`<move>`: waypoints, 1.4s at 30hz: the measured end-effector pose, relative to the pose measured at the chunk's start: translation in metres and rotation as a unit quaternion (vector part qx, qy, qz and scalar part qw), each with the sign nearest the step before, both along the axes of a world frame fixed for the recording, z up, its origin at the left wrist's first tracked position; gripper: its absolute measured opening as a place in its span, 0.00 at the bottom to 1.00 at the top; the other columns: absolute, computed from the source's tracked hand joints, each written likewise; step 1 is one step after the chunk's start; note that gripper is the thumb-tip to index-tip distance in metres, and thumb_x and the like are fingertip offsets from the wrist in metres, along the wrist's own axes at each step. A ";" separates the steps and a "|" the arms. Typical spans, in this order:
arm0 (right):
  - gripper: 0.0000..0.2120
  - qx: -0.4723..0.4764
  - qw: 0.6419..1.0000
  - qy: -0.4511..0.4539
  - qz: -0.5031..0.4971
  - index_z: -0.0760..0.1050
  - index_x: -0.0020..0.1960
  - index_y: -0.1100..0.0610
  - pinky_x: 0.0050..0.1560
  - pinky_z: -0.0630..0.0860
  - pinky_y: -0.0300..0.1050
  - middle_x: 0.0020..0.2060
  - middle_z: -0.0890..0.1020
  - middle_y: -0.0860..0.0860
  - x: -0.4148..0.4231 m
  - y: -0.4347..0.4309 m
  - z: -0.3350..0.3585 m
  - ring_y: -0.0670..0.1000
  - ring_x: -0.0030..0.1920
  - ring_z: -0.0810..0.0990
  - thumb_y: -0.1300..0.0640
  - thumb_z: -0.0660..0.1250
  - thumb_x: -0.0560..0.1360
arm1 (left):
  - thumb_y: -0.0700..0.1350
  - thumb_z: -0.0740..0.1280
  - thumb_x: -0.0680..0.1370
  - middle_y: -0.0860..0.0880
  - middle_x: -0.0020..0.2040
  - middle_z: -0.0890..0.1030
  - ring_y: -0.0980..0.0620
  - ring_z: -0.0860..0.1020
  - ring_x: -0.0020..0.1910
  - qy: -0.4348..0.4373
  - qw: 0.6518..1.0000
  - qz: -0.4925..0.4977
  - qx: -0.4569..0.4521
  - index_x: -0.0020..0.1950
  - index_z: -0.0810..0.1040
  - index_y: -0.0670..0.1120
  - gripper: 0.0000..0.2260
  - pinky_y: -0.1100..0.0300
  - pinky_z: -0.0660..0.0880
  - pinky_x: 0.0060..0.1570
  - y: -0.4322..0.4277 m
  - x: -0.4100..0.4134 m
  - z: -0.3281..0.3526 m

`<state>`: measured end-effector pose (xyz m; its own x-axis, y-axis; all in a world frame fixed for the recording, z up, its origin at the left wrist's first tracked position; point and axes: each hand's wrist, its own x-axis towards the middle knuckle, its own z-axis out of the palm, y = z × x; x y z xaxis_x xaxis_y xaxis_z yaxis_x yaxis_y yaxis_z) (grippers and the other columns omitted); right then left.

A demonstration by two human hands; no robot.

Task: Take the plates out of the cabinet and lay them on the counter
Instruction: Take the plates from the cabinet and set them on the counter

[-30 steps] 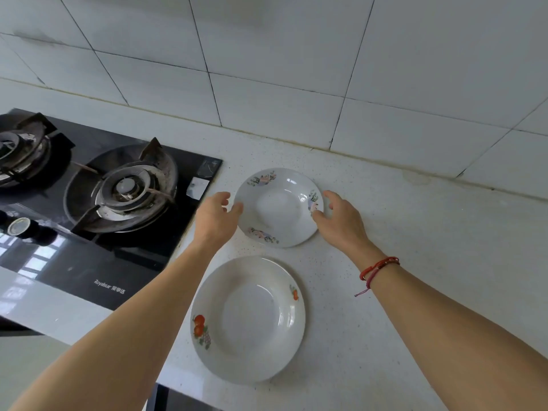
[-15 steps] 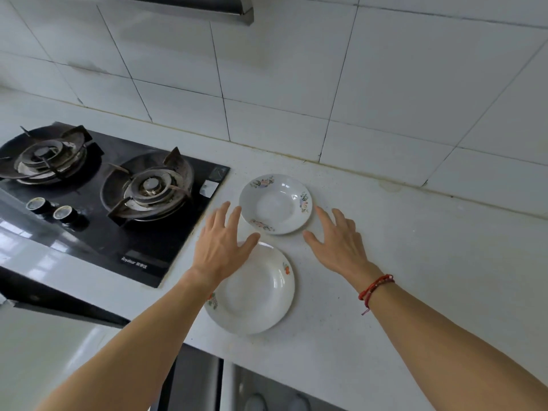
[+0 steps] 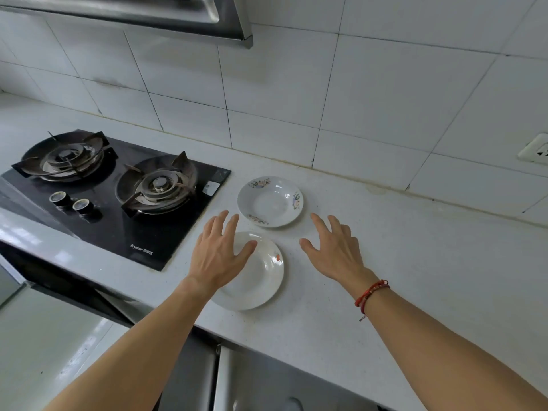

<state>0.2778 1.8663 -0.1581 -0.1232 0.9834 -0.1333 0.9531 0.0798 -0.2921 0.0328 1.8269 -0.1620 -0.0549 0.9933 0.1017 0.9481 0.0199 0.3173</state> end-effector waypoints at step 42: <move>0.32 -0.024 0.987 -0.009 -0.158 0.52 0.80 0.47 0.69 0.66 0.59 0.77 0.61 0.57 0.026 -0.384 -0.014 0.61 0.73 0.63 0.37 0.54 0.80 | 0.67 0.54 0.74 0.42 0.74 0.67 0.41 0.65 0.73 -0.002 0.987 -0.155 -0.037 0.73 0.67 0.45 0.35 0.47 0.67 0.68 -0.305 0.017 -0.026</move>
<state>0.3034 1.4826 -0.1721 0.1905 0.9650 -0.1800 0.9334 -0.2349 -0.2713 0.0498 1.5224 -0.1879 0.2519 0.9673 0.0297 0.9109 -0.2474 0.3302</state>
